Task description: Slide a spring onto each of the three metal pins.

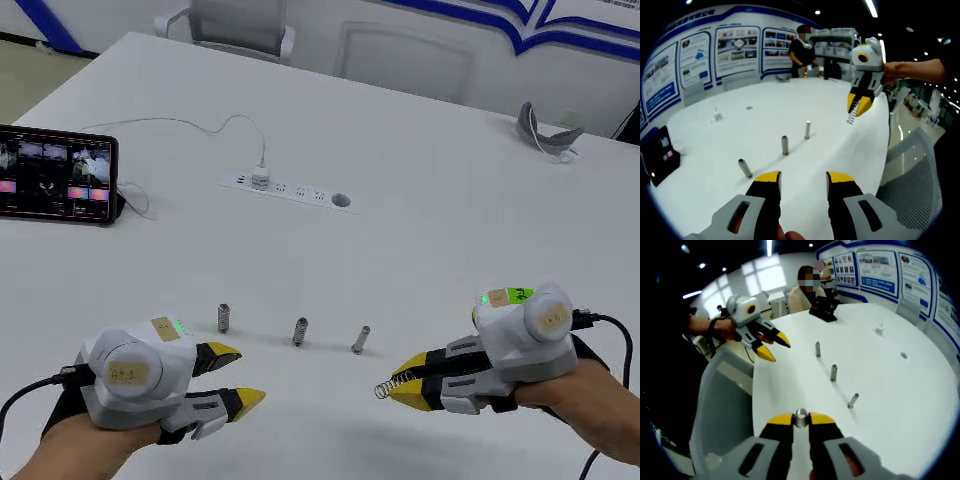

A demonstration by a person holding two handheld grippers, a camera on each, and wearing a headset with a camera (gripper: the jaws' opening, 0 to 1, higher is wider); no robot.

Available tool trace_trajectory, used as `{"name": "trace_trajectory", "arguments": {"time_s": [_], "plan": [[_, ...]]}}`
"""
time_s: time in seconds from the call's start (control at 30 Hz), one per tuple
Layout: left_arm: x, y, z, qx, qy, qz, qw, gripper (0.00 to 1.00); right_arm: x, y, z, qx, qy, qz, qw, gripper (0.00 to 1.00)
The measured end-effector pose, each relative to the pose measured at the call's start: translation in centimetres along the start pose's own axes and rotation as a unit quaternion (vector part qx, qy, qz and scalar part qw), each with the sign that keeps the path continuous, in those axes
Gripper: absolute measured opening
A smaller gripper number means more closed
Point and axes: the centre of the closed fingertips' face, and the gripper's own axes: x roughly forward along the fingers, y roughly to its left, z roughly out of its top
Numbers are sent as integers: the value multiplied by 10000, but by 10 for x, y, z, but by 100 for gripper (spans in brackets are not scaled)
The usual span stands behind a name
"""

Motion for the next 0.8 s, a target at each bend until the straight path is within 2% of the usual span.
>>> {"name": "trace_trajectory", "arguments": {"time_s": [0.17, 0.47, 0.8], "plan": [[-6, 11, -9, -164, 68, 207, 9996, 44, 2, -12, -5, -6, 148, -80, 9999, 12], [-18, 24, -22, -341, 118, 453, 9983, 51, 9, -31, -7, -91, 359, -204, 9991, 12], [-28, 34, -37, -574, 188, 634, 9962, 58, 18, -55, -8, -241, 642, -276, 9973, 12]]}}
